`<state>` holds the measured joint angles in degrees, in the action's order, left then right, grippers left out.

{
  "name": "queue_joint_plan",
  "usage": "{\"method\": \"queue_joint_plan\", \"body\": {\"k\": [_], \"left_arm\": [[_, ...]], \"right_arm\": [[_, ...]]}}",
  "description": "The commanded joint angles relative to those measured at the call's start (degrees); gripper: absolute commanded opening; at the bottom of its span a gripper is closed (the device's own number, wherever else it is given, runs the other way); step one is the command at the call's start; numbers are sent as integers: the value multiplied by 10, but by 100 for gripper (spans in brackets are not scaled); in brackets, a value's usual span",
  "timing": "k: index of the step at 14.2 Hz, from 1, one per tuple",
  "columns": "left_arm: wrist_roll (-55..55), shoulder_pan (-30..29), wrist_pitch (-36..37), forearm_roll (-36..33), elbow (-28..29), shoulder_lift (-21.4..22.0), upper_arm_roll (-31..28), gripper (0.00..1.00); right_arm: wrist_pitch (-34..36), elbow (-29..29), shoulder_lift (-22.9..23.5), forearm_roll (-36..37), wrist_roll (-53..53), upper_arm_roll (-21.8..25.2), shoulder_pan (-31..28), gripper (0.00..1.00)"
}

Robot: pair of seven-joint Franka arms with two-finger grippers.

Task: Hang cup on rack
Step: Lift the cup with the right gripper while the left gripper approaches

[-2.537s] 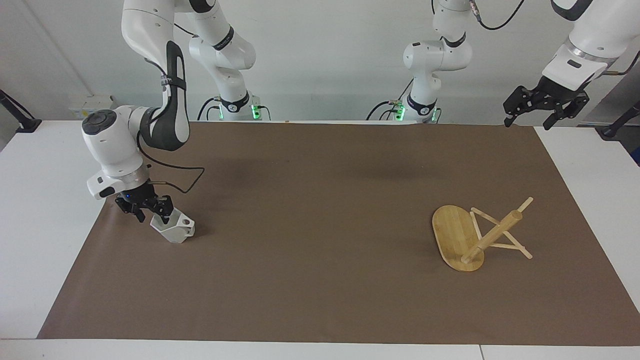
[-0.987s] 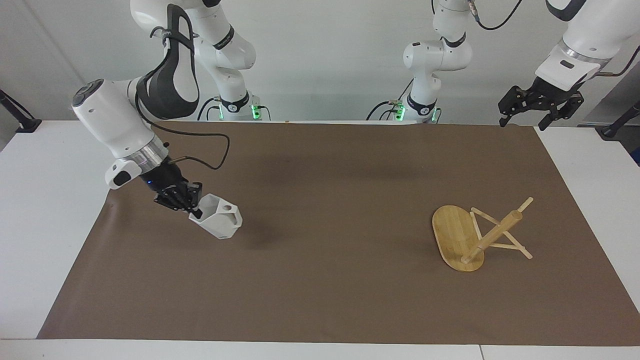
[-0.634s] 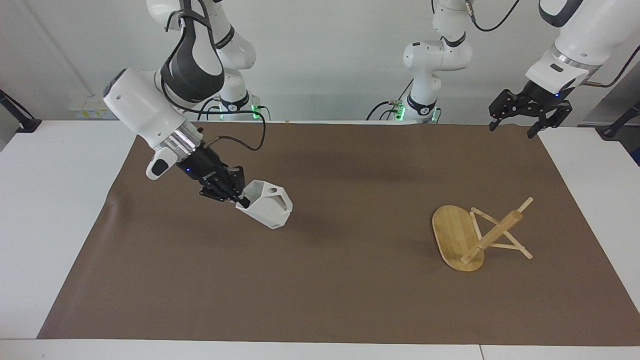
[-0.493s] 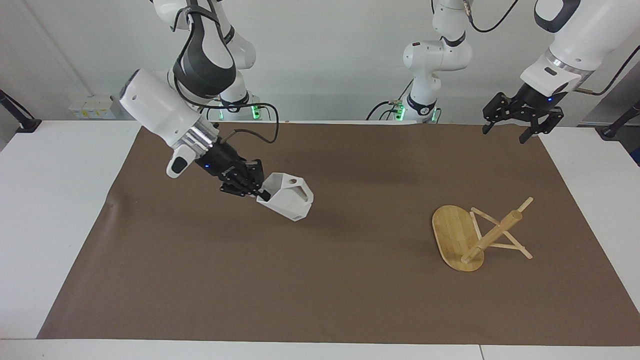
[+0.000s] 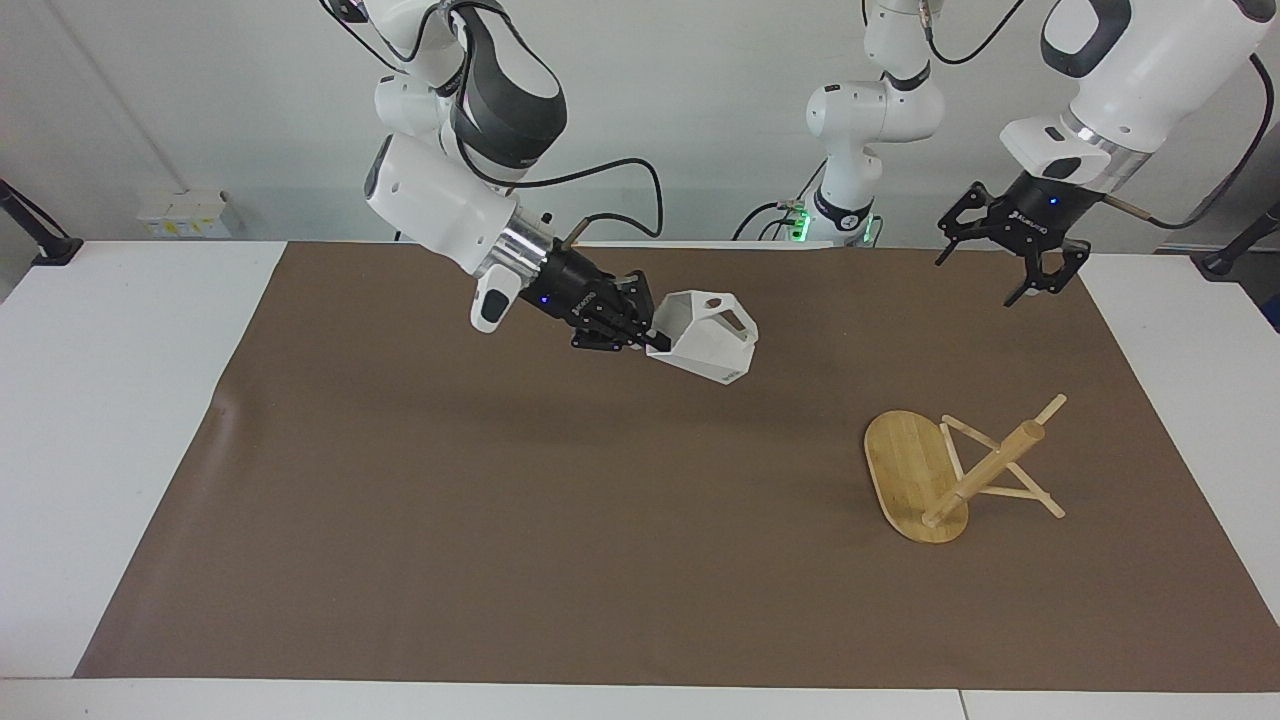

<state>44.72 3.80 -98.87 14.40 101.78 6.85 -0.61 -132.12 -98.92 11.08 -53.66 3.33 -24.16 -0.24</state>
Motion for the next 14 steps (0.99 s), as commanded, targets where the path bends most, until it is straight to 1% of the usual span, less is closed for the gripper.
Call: {"method": "queue_joint_plan", "body": {"k": [1,2,4,6,8,9,10,12,14], "left_arm": [[97,31,-38,32,44,28,-6,100],[122,39,-47,40,46,26,-6,100],[188,41,-69,105,64,19,-7,100],[264,43,-93,130,71,6,-6,100],[284,61,-116,150,74,2,-7,100],[294,63,-130,160,80,-3,-6,100],[315,64,-140,186,90,-5,-6,100],[365,77,-174,245,129,-5,-6,100],[389,83,-176,249,139,-4,-6,100]], "right_arm": [[-38,3,-2,-6,-15,-1,35,0],[-42,5,-1,-4,-19,-1,43,0],[-42,13,-1,21,-44,-1,66,0],[-42,24,3,92,-88,-1,88,0],[-38,26,3,158,-123,-2,100,0],[-35,26,3,169,-125,-2,102,0],[-35,26,4,172,-125,-2,108,0],[-35,26,4,179,-125,-2,112,0],[-35,27,5,180,-124,-2,111,0]]}}
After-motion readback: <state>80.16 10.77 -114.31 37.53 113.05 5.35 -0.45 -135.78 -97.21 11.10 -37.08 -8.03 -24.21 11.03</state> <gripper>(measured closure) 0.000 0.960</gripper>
